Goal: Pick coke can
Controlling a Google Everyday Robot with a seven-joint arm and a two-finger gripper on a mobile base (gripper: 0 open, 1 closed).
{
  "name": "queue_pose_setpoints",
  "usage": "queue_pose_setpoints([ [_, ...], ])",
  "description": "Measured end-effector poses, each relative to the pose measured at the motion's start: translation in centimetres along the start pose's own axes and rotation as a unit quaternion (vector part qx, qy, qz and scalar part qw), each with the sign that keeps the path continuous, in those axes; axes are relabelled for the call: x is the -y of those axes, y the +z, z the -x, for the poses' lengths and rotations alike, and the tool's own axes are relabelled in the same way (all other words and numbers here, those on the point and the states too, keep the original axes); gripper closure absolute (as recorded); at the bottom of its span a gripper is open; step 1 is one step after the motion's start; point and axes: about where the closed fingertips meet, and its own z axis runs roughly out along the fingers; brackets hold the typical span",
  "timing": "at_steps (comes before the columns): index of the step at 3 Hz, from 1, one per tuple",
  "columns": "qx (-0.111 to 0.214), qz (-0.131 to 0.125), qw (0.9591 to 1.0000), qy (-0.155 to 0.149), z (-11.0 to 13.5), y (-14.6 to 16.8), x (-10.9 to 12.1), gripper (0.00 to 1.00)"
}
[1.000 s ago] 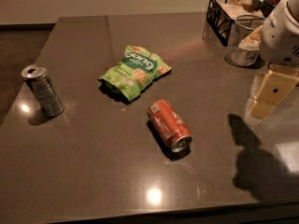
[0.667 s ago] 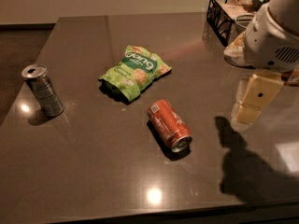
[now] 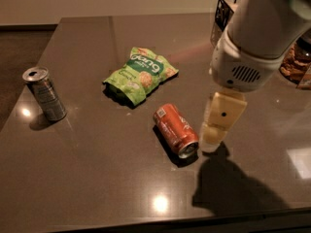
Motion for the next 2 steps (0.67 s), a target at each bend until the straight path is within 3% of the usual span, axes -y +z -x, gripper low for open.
queue_pose_setpoints([
  [2, -0.033, 0.017, 0.9945, 0.098, 2.5, 4.0, -1.8, 0.0],
])
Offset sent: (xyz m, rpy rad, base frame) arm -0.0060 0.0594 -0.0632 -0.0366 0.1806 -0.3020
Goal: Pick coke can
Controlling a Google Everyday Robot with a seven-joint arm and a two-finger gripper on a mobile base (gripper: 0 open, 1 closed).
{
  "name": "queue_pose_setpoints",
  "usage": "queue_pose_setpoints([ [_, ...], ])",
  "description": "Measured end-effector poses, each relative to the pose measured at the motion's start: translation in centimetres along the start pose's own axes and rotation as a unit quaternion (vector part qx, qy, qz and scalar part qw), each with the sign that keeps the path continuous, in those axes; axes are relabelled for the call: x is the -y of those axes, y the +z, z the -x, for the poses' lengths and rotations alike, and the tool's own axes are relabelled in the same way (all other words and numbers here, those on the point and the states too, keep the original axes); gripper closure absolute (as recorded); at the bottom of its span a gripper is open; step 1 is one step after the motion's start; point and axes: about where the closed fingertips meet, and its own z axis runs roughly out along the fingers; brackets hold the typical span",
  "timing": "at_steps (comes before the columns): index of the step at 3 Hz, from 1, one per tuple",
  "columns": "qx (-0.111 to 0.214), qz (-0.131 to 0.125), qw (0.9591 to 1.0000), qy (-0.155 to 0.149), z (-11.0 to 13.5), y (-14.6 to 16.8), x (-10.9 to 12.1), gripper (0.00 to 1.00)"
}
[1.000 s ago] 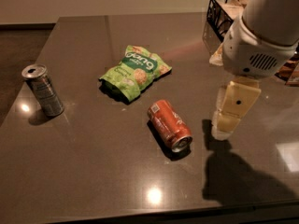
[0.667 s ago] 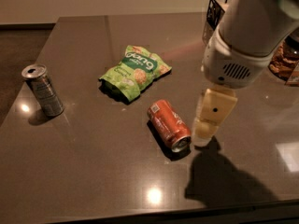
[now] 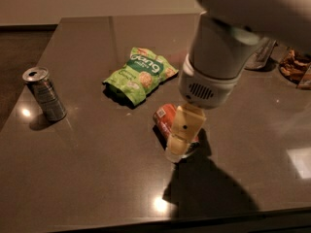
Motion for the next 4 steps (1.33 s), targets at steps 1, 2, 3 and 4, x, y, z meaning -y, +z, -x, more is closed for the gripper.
queue_pose_setpoints([
  [1, -0.017, 0.007, 0.9994, 0.028, 1.1, 1.9, -0.8, 0.0],
  [2, -0.036, 0.012, 0.9981, 0.049, 1.7, 3.9, -0.9, 0.0],
  [3, -0.046, 0.017, 0.9969, 0.061, 2.2, 5.2, -1.1, 0.0],
  [4, -0.049, 0.025, 0.9958, 0.072, 2.6, 6.1, -0.8, 0.19],
])
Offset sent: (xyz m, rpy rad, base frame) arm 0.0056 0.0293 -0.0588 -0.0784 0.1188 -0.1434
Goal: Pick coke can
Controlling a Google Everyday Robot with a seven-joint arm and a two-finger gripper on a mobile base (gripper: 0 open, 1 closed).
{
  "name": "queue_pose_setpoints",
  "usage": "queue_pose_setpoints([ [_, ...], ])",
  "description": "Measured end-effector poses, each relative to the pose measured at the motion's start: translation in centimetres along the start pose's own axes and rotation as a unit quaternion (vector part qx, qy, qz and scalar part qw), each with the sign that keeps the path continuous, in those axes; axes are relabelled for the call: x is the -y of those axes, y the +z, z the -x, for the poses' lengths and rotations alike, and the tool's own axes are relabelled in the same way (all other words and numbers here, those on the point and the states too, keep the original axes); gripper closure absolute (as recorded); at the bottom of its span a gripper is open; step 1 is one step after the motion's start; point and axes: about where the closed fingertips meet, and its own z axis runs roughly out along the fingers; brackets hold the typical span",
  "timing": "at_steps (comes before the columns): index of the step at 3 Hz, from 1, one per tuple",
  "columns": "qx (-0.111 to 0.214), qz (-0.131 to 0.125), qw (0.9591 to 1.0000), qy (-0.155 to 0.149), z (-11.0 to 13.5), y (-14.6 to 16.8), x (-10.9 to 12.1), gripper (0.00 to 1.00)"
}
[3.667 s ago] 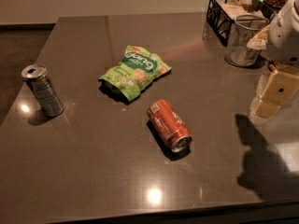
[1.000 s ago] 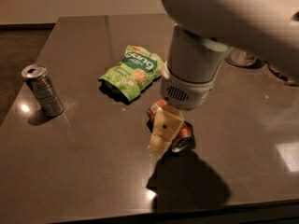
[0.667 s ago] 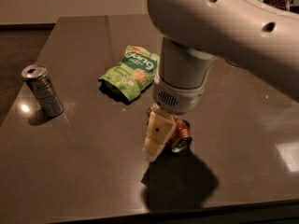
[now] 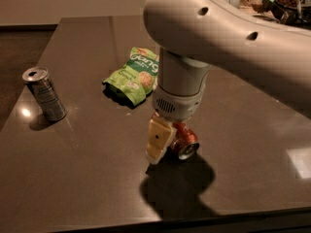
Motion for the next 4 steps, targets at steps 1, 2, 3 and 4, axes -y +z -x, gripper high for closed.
queue_pose_setpoints([
  [1, 0.002, 0.008, 0.9999, 0.008, 0.4, 0.2, 0.4, 0.42],
  [2, 0.011, 0.015, 0.9998, 0.007, 0.6, -0.3, 0.7, 0.65],
  [3, 0.027, 0.024, 0.9993, -0.005, 0.8, -1.7, 0.7, 0.88],
  [4, 0.057, 0.036, 0.9972, -0.032, 1.5, -4.6, 0.5, 1.0],
])
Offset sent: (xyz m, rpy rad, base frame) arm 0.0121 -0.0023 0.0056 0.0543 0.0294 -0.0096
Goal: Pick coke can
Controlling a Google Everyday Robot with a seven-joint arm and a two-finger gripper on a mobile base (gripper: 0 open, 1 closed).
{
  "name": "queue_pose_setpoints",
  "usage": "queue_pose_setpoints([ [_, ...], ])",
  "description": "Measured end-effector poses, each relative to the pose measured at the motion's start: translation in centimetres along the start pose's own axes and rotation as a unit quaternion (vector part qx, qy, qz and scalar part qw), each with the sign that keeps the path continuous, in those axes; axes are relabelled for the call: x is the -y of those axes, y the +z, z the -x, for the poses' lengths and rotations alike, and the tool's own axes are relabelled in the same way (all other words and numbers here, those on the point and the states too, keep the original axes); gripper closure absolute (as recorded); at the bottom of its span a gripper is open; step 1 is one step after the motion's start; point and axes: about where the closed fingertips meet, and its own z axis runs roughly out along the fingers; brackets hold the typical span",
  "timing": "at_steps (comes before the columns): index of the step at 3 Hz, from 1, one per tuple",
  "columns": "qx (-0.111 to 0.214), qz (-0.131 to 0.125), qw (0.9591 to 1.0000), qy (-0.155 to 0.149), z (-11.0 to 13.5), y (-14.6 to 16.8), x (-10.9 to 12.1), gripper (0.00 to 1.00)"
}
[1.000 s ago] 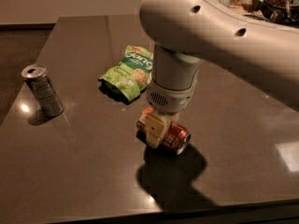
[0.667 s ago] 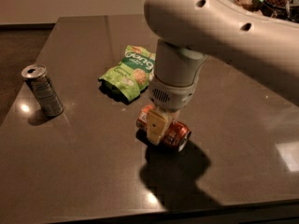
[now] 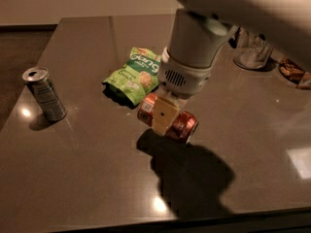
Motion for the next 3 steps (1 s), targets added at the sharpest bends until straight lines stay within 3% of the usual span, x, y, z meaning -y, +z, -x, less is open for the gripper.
queue_pose_setpoints([
  [2, 0.044, 0.032, 0.9974, -0.047, 1.3, -4.3, -0.3, 1.0],
  [3, 0.053, 0.028, 0.997, -0.05, 1.7, -4.7, -0.3, 1.0],
])
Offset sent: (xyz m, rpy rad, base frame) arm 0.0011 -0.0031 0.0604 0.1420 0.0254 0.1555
